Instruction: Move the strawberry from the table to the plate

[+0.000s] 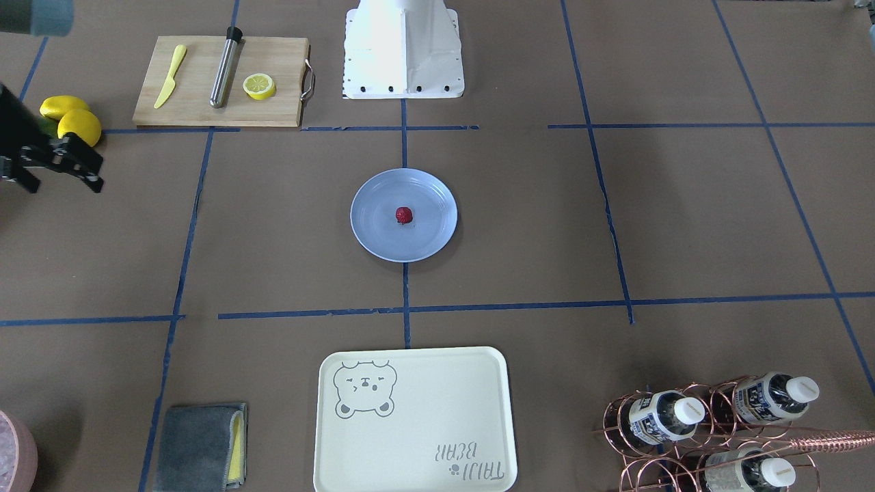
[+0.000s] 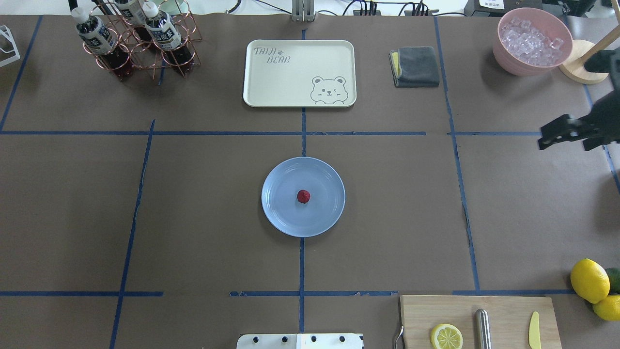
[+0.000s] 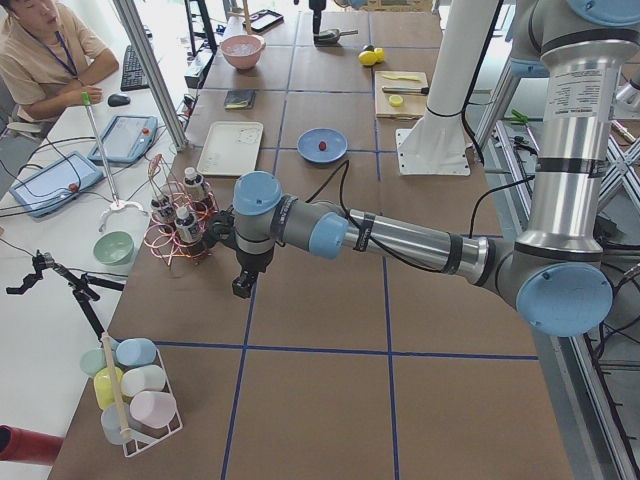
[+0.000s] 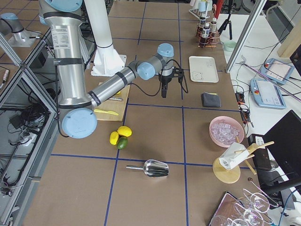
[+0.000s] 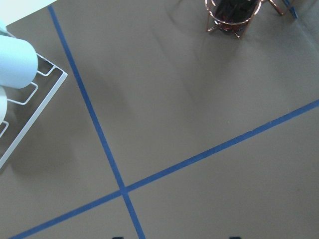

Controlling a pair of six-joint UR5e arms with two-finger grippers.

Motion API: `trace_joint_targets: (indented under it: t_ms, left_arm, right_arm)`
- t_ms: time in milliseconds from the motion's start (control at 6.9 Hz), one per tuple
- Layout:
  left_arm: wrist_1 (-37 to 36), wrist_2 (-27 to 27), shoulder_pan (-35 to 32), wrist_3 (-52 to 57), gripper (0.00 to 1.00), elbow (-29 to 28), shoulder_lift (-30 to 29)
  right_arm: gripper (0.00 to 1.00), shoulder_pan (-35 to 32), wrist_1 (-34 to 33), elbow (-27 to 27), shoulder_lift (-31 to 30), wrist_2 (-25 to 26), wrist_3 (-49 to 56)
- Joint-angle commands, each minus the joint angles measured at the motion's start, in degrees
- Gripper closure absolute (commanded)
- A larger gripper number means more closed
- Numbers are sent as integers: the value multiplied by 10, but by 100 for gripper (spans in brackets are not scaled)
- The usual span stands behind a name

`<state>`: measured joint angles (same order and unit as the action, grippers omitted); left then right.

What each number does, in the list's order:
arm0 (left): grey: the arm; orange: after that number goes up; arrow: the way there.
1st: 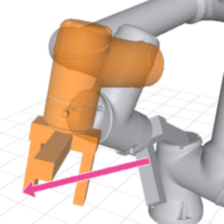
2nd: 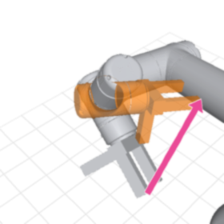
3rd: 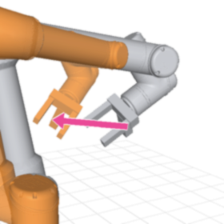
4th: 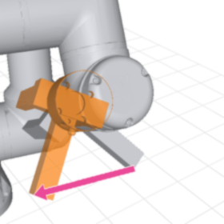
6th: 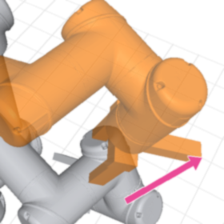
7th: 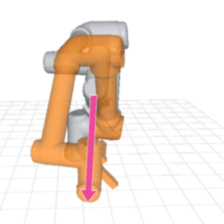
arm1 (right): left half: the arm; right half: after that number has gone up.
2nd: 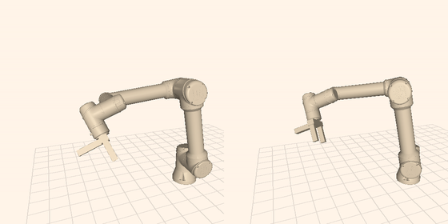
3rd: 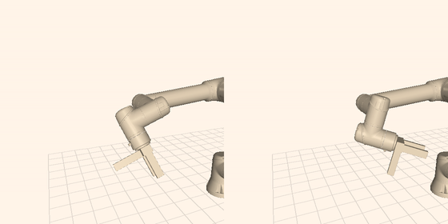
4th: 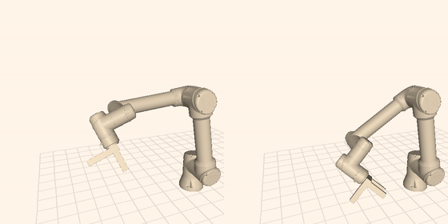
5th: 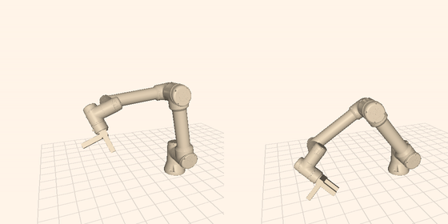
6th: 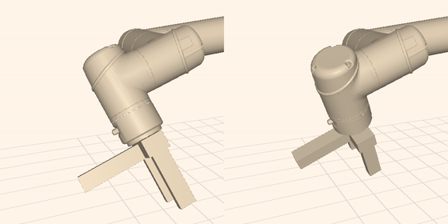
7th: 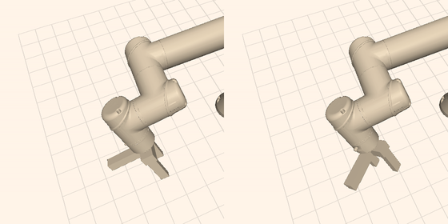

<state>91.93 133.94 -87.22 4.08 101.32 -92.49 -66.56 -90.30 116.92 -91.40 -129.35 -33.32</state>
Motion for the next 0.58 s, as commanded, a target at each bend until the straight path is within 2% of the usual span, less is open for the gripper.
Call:
trace_joint_targets:
  t_ms: [0,145,290,435]
  left_arm:
    - [-92,13,-26,16,13,24,7]
    - [-84,13,-26,26,0,17,29]
    - [-53,15,-25,72,0,-8,60]
    - [-29,16,-24,78,0,-43,58]
  right_arm:
    - [0,-134,-3,-30,-67,-58,200]
    - [0,-146,2,-33,-86,-58,232]
    - [0,-161,2,-53,-89,-59,259]
    - [0,-164,2,-62,-95,-64,269]
